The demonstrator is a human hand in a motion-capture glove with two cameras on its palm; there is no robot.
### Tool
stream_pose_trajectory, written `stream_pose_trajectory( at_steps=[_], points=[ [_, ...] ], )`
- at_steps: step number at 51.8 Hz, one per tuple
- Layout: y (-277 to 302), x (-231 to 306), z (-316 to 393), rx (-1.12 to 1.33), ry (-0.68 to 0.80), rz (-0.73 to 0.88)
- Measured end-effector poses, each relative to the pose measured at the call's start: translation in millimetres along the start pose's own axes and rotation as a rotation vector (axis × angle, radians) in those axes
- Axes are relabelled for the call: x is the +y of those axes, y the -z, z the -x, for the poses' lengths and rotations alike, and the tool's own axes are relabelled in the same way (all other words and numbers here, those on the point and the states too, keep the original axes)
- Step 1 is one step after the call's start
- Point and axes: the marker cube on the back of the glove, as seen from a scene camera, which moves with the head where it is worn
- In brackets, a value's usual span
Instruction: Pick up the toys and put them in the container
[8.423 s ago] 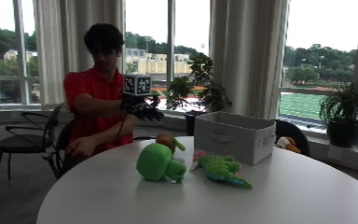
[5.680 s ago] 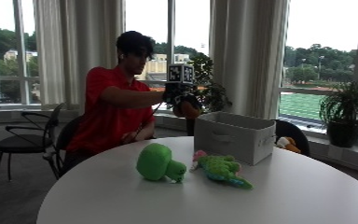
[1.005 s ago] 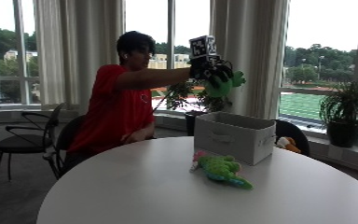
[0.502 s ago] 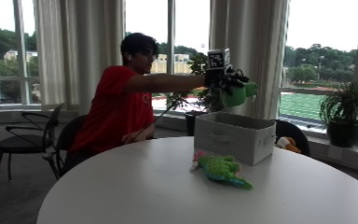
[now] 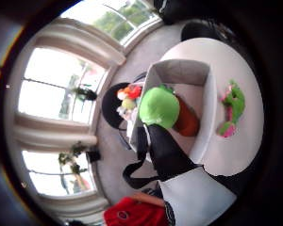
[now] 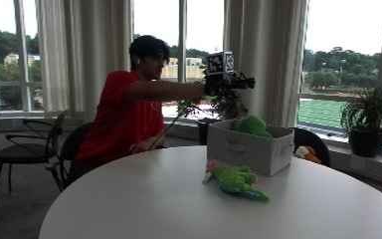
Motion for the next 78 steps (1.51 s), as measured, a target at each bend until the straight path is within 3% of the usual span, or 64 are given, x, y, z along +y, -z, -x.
stream_pose_trajectory(
  at_steps=[4, 24, 53, 68, 78],
  points=[
    [-2, 14, -15, -0.010, -0.195, 0.025],
    [-58, 38, -132, 0.027, -0.395, 0.205],
    [-183, 5, -166, 0.027, -0.452, 0.297],
    [-253, 2, -185, 0.038, -0.513, 0.455],
    [-260, 2, -178, 0.091, -0.423, 0.517]
  ],
)
